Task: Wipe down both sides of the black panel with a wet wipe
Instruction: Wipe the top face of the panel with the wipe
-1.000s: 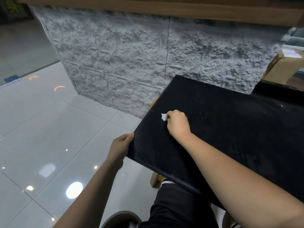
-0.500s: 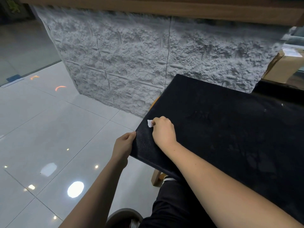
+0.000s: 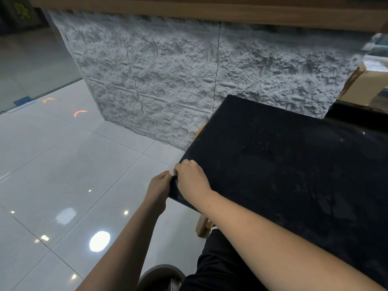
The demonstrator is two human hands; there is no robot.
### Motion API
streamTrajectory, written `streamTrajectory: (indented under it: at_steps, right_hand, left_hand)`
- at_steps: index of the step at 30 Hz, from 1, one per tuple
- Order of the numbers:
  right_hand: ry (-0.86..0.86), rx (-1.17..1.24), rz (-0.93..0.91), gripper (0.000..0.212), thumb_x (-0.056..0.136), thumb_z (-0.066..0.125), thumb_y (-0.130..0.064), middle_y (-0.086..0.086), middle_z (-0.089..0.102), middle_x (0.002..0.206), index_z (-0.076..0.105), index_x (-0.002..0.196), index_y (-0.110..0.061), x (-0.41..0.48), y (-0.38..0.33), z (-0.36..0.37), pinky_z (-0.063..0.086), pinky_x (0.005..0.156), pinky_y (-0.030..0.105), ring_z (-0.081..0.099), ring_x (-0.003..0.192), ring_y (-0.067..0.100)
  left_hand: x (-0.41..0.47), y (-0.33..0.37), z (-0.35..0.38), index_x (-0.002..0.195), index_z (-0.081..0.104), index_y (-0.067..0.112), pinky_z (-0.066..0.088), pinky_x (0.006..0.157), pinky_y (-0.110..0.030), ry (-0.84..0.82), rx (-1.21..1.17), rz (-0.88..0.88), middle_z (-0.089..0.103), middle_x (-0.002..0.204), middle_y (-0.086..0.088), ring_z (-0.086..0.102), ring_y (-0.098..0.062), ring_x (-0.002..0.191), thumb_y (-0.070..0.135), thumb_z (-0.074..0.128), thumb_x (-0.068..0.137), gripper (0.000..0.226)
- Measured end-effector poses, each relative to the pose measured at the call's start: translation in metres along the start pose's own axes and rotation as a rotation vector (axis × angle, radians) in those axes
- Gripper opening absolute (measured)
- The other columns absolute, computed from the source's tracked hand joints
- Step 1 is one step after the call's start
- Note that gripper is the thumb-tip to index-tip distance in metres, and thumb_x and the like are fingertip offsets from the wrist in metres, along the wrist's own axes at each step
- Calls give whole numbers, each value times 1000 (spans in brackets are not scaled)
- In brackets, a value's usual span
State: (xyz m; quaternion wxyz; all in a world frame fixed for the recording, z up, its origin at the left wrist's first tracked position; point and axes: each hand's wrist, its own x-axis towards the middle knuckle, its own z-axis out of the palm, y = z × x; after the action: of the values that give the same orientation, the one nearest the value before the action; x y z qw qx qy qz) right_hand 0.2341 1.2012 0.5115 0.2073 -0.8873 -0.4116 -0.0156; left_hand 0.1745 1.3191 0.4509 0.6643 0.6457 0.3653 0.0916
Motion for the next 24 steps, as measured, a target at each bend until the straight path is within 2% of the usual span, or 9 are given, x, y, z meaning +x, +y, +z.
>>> streamTrajectory:
  at_steps: [4,9,12,16,19,24]
  right_hand:
    - [-67,19,-1,25,97,53,-2,5,60,111,69,108,-18,1,4,-10,48,89,32,52,107,23]
    - [-72,-13,4,30,94,53,2,3,61,111,70,106,-19,-1,19,-23,48,89,32,53,106,22]
    - [-53,-57,31,28,94,52,0,4,62,110,70,106,-17,-3,31,-33,48,89,33,55,105,23]
    - [-27,-71,111,28,91,49,5,7,61,104,70,100,-12,-5,51,-49,47,84,35,57,99,27]
    - [-7,-64,176,28,90,48,7,8,61,101,70,97,-9,-7,67,-58,48,82,37,58,97,28]
    - [34,-31,264,28,92,50,6,9,62,103,72,100,-9,-9,76,-60,45,75,33,60,94,28]
  left_hand:
    - [3,-4,-4,86,77,21,54,70,-25,5,21,8,77,81,0,70,-23,89,33,56,104,30]
    - [-3,-8,-13,105,79,18,59,88,-38,-34,-108,10,80,102,-6,73,-26,106,33,59,103,25]
    - [-6,-6,-15,105,81,13,59,98,-47,-70,-192,5,79,107,-13,72,-32,108,32,63,97,27]
    - [-10,-2,-17,104,79,11,62,87,-42,-72,-256,2,80,99,-9,73,-32,102,24,66,95,20]
    - [-9,-5,-18,102,82,19,60,95,-45,-59,-131,37,79,103,-7,72,-32,104,31,62,95,24]
    - [-10,-5,-16,98,83,23,63,90,-42,-44,-140,19,80,101,-6,74,-30,101,26,57,102,26]
